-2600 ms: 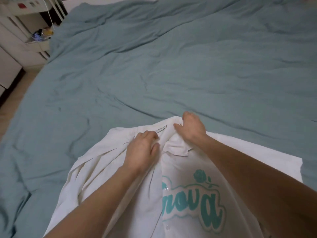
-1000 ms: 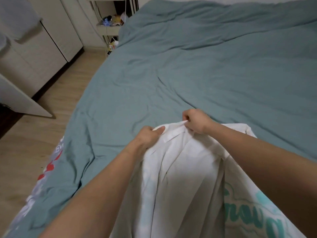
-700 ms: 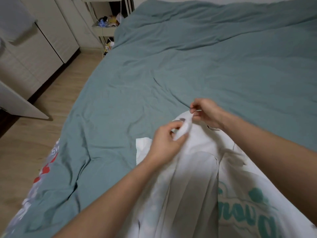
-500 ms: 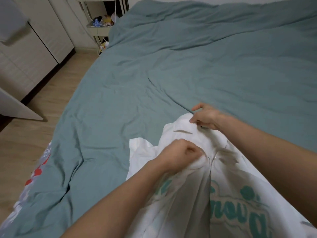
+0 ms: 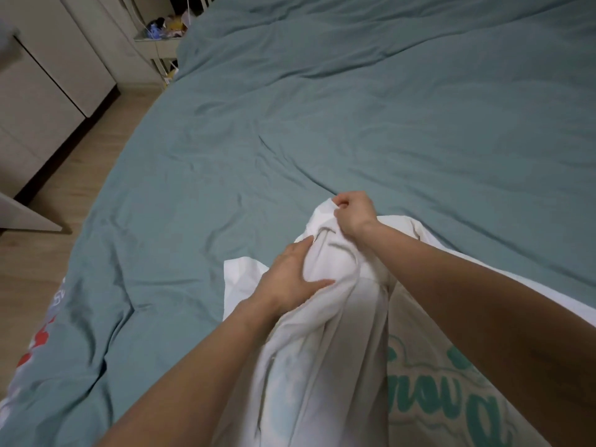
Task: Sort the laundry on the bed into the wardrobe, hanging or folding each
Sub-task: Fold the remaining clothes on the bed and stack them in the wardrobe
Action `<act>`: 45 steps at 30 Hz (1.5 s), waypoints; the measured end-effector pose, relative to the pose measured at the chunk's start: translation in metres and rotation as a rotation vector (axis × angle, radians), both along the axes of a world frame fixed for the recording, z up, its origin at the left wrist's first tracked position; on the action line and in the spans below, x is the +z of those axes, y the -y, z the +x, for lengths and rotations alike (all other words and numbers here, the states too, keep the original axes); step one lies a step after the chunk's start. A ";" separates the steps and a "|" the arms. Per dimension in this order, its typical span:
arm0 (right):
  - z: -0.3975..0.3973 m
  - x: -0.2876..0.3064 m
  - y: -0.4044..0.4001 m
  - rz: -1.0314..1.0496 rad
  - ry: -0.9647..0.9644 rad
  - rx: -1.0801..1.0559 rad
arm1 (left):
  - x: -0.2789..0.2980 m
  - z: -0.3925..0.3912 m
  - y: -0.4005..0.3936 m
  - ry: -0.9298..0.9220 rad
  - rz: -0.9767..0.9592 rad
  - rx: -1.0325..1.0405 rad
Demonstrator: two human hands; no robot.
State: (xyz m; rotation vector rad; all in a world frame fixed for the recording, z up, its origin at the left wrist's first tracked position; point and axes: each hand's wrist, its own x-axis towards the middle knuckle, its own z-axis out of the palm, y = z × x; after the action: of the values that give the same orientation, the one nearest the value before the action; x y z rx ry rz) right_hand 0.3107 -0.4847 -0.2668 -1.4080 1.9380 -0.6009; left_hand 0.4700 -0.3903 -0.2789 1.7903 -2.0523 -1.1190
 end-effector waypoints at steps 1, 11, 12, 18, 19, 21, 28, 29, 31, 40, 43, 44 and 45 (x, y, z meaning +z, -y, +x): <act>0.000 -0.001 0.002 -0.028 -0.051 0.000 | -0.001 0.003 -0.004 -0.070 -0.080 0.108; 0.052 0.024 -0.118 -0.077 -0.104 0.816 | -0.002 0.081 -0.037 0.131 0.231 0.679; 0.054 0.025 -0.127 -0.020 -0.110 0.859 | -0.002 0.080 -0.043 0.035 0.225 0.704; 0.043 0.042 -0.152 0.111 -0.294 1.044 | 0.031 0.083 -0.068 -0.400 0.056 0.946; 0.040 0.046 -0.155 0.126 -0.336 1.049 | 0.041 0.089 -0.070 -0.416 -0.007 0.954; 0.032 0.051 -0.159 0.131 -0.464 1.030 | 0.056 0.107 -0.071 -0.427 -0.175 0.999; 0.036 0.049 -0.174 0.288 -0.897 0.784 | 0.072 0.165 -0.087 -0.065 -0.328 1.207; 0.041 0.050 -0.176 0.291 -0.903 0.760 | 0.067 0.169 -0.092 -0.017 -0.242 1.229; 0.052 0.050 -0.180 0.230 -0.899 0.682 | 0.059 0.175 -0.102 0.090 -0.047 1.284; 0.088 0.053 -0.264 -0.137 -0.273 0.627 | 0.049 0.117 -0.199 -0.114 -0.073 0.629; 0.099 0.039 -0.309 0.037 -0.244 0.651 | 0.036 0.101 -0.255 -0.134 0.109 0.628; 0.100 0.034 -0.319 0.077 -0.260 0.648 | 0.033 0.100 -0.271 -0.140 0.153 0.643; 0.100 0.031 -0.325 0.098 -0.282 0.644 | 0.030 0.099 -0.285 -0.150 0.201 0.654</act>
State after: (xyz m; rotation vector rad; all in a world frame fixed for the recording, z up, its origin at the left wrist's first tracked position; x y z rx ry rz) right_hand 0.4108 -0.1598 -0.2360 -1.9973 1.5393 -0.0043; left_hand 0.5689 -0.1051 -0.2492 2.1534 -1.1523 -1.2170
